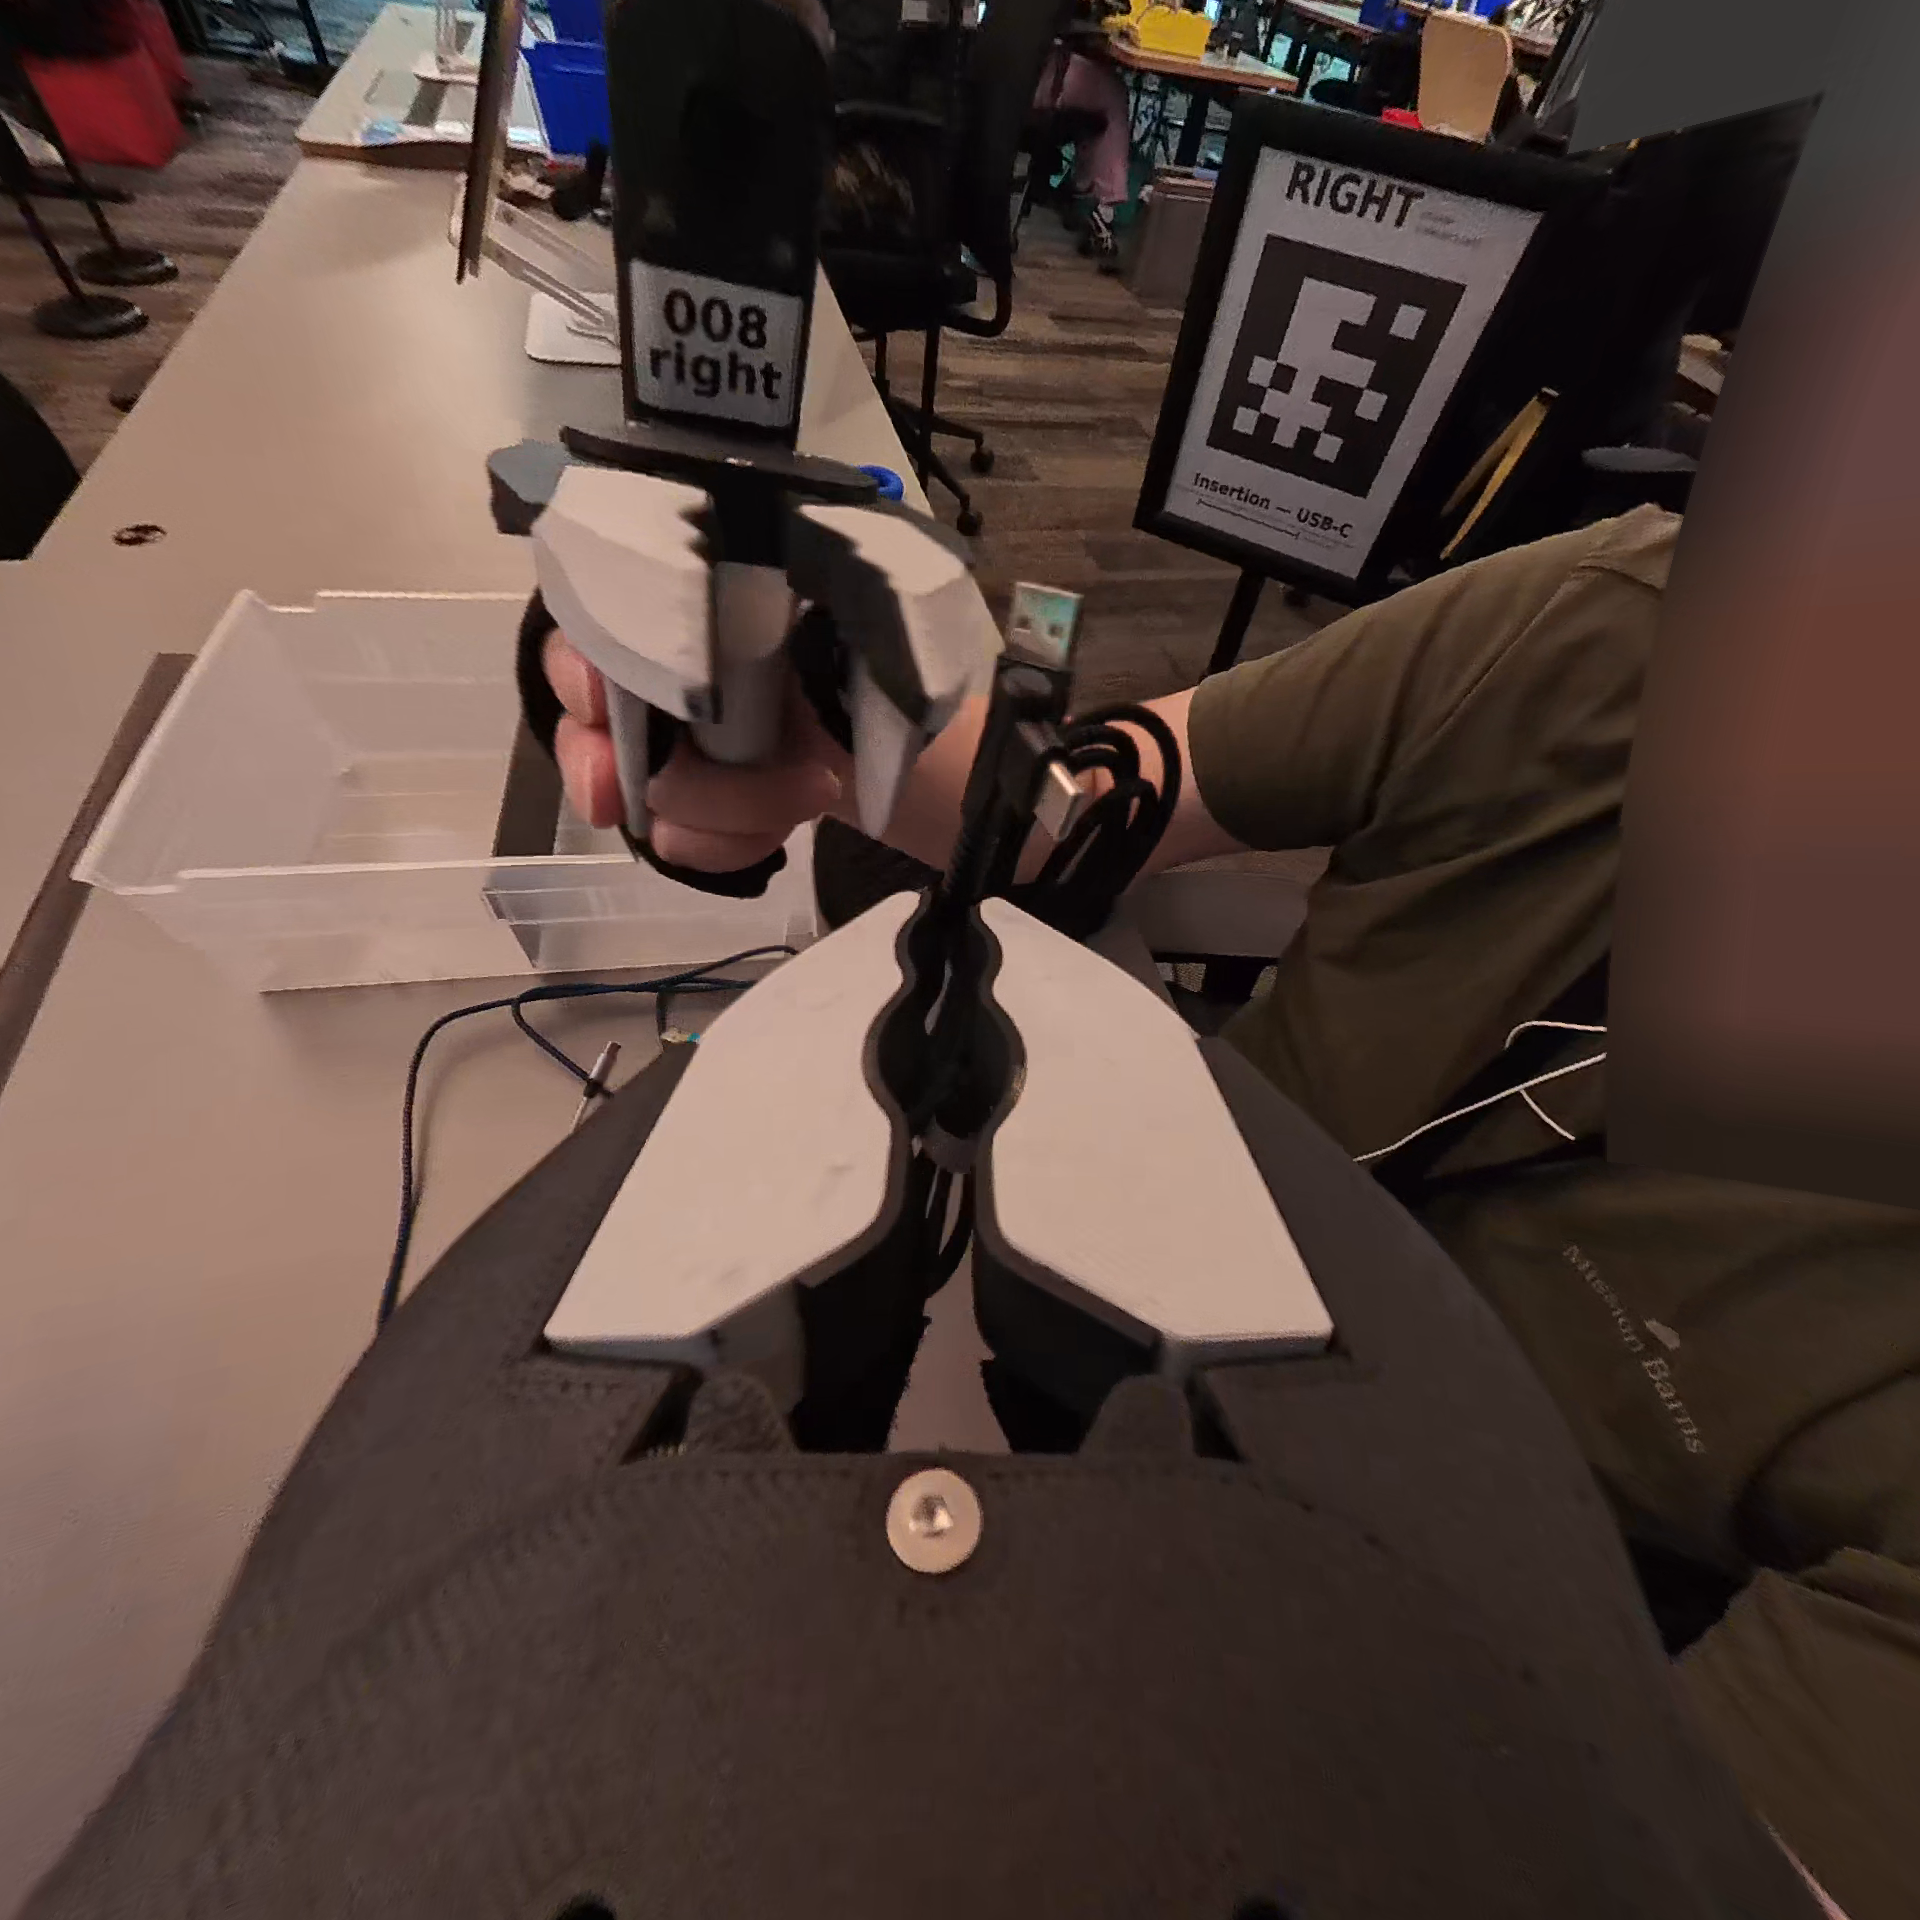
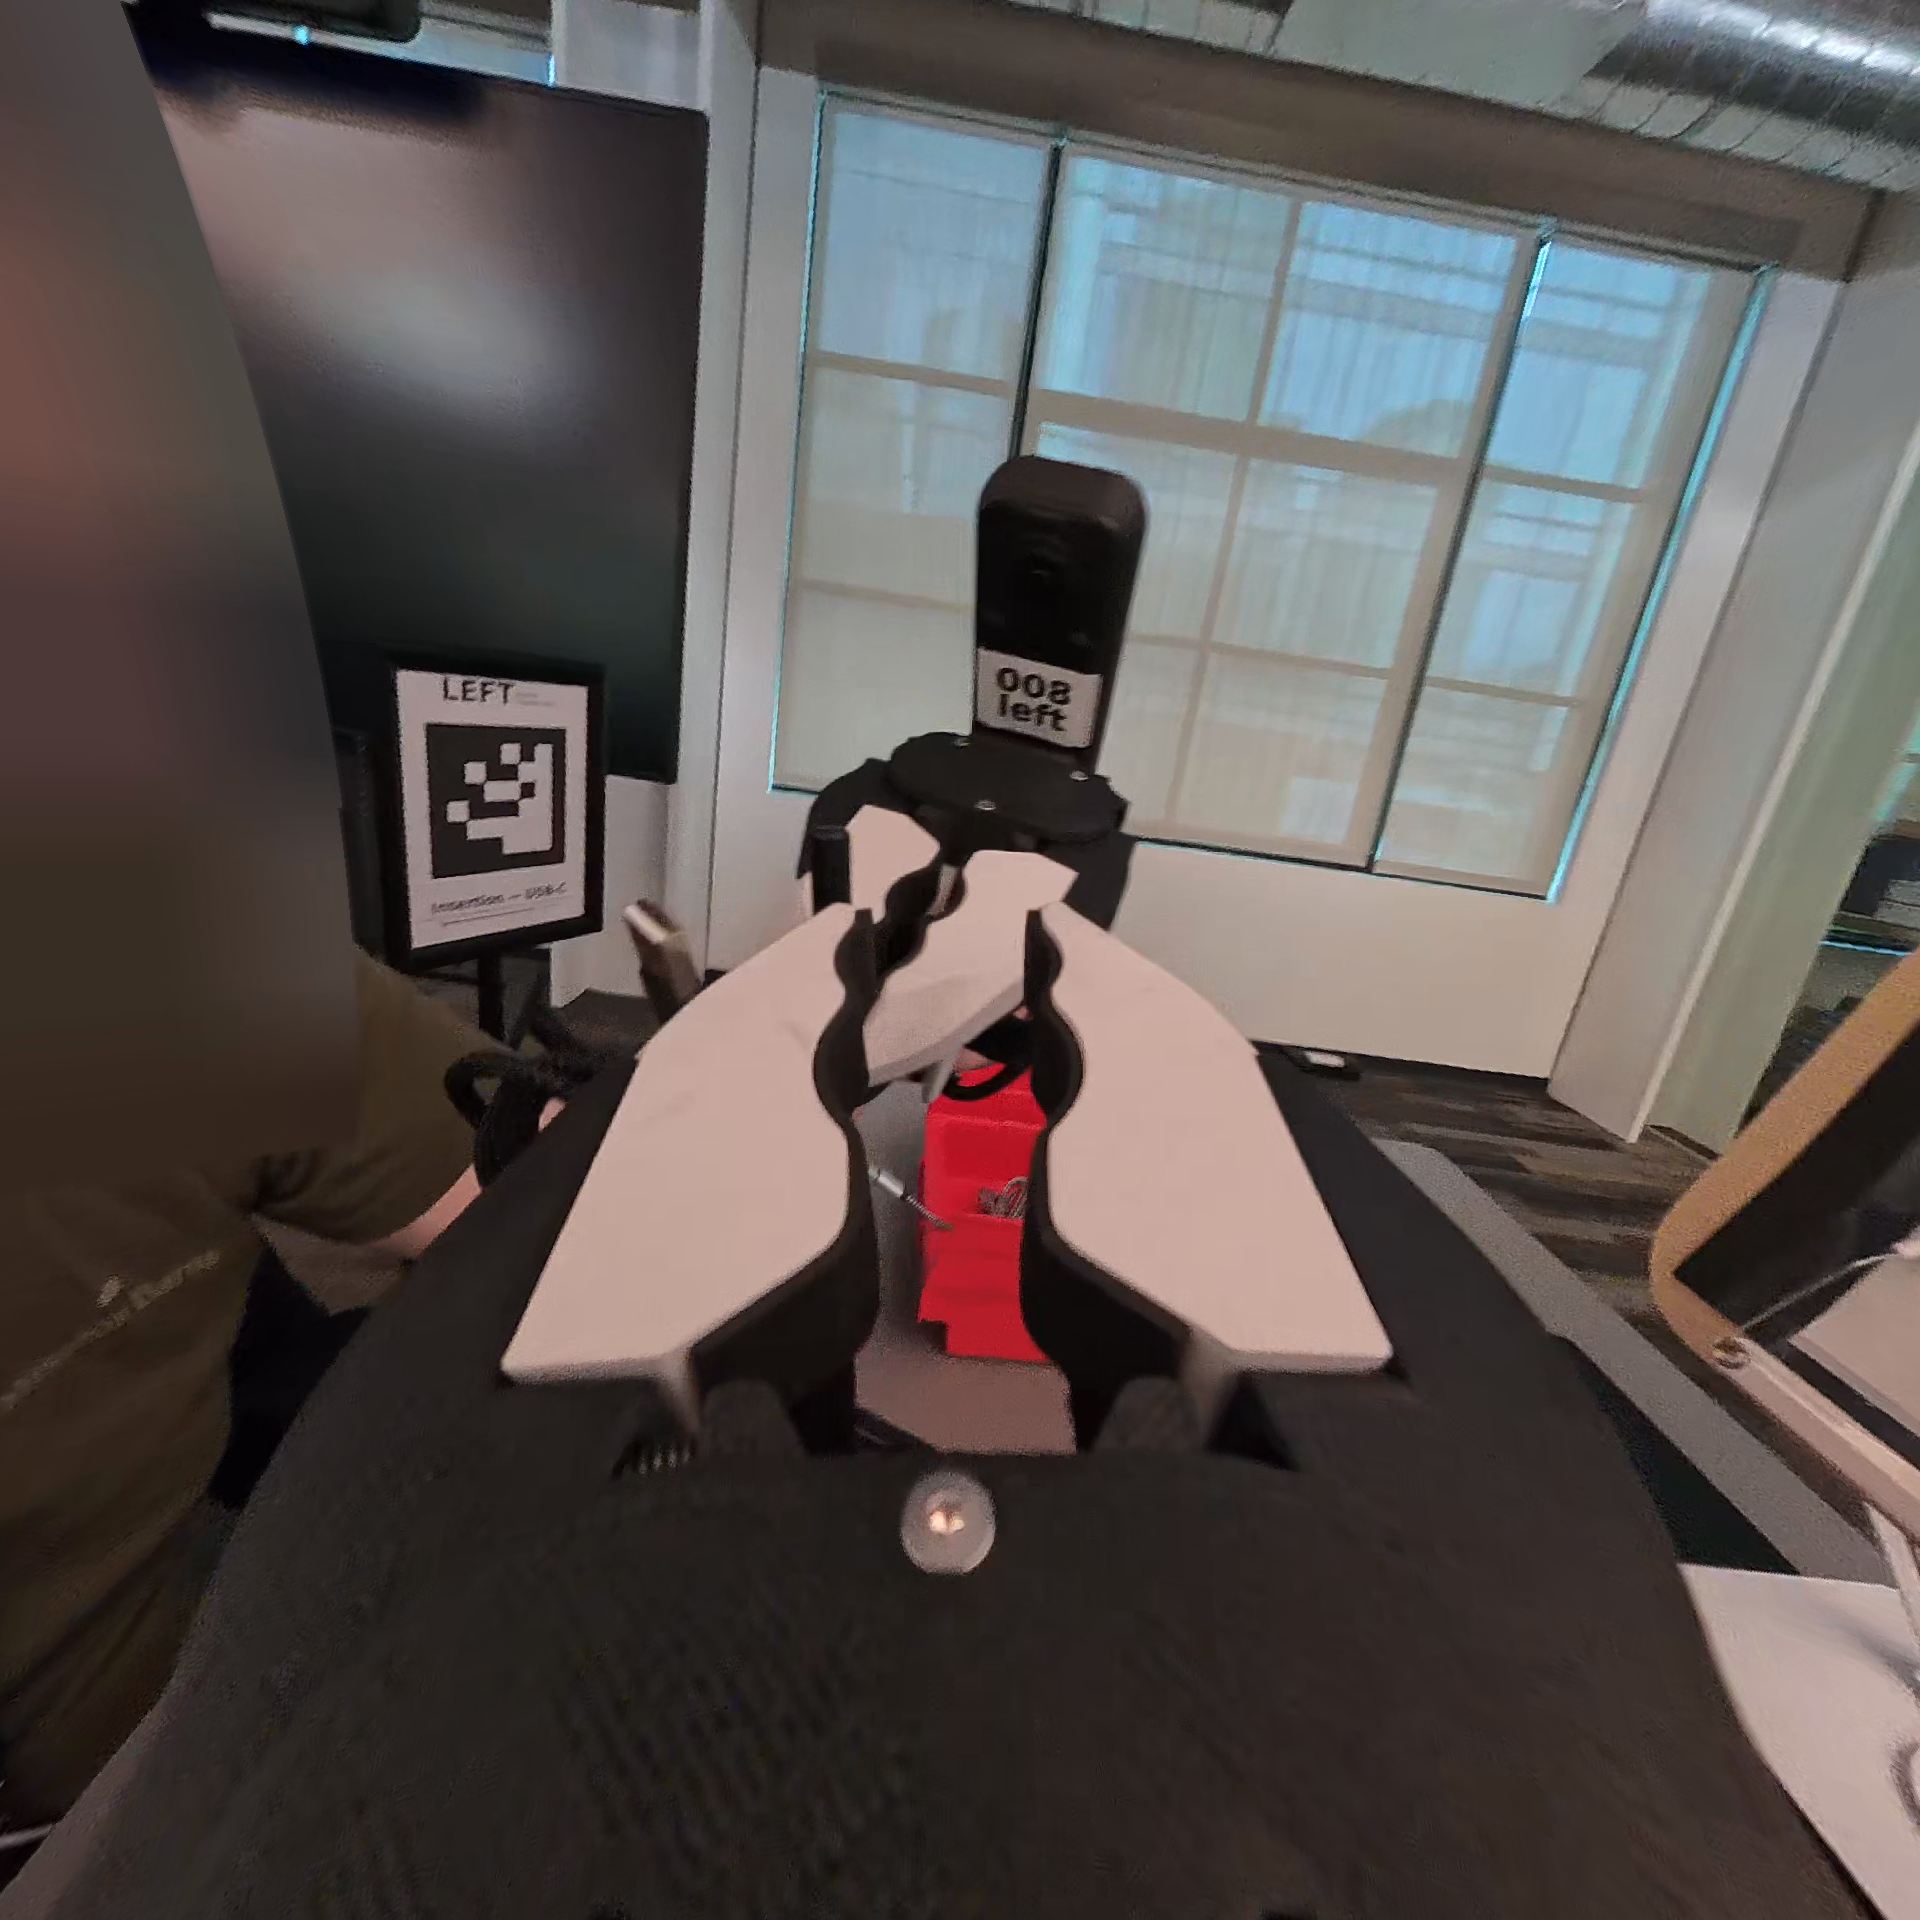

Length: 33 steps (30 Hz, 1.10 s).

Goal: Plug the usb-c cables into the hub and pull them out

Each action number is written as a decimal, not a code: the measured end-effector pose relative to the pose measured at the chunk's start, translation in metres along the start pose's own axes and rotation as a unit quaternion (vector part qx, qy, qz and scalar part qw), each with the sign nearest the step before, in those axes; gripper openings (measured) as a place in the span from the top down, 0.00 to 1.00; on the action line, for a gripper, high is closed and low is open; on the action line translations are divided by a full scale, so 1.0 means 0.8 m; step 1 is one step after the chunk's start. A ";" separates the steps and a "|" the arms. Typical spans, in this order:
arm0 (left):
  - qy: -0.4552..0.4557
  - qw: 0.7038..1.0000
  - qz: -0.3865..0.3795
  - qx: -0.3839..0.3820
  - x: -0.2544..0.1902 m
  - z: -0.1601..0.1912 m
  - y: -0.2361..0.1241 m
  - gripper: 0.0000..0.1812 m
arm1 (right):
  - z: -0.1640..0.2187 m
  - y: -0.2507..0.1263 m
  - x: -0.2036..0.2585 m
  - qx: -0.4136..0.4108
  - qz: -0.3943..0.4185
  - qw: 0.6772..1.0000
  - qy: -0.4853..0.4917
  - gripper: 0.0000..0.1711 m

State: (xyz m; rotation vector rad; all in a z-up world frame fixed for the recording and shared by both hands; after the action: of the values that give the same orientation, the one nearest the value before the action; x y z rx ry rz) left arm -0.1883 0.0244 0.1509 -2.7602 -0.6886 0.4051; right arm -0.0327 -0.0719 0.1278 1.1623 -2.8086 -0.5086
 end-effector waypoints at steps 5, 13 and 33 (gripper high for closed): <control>-0.016 1.000 0.002 0.007 0.007 0.004 0.003 0.99 | 0.004 0.006 0.007 0.035 -0.045 0.998 0.015 0.85; -0.027 0.999 -0.006 0.016 0.014 0.008 0.004 0.98 | 0.006 0.010 0.008 0.046 -0.047 0.998 0.022 0.93; -0.009 0.990 -0.138 -0.015 0.039 0.014 -0.019 0.86 | -0.004 -0.007 -0.012 0.081 -0.009 0.997 0.015 0.95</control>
State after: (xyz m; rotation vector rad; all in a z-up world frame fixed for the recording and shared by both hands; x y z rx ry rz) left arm -0.1717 0.0550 0.1393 -2.6379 -1.0719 0.3605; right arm -0.0213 -0.0694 0.1294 1.2128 -2.8610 -0.2673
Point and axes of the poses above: each gripper's, where its closed fingertips meet, y out along the fingers, z out of its underside, x = y × z across the jaws, the point moved 10 cm from there along -y, back along the fingers, and after that the axes turned 13 degrees about z, right-handed, at the moved point
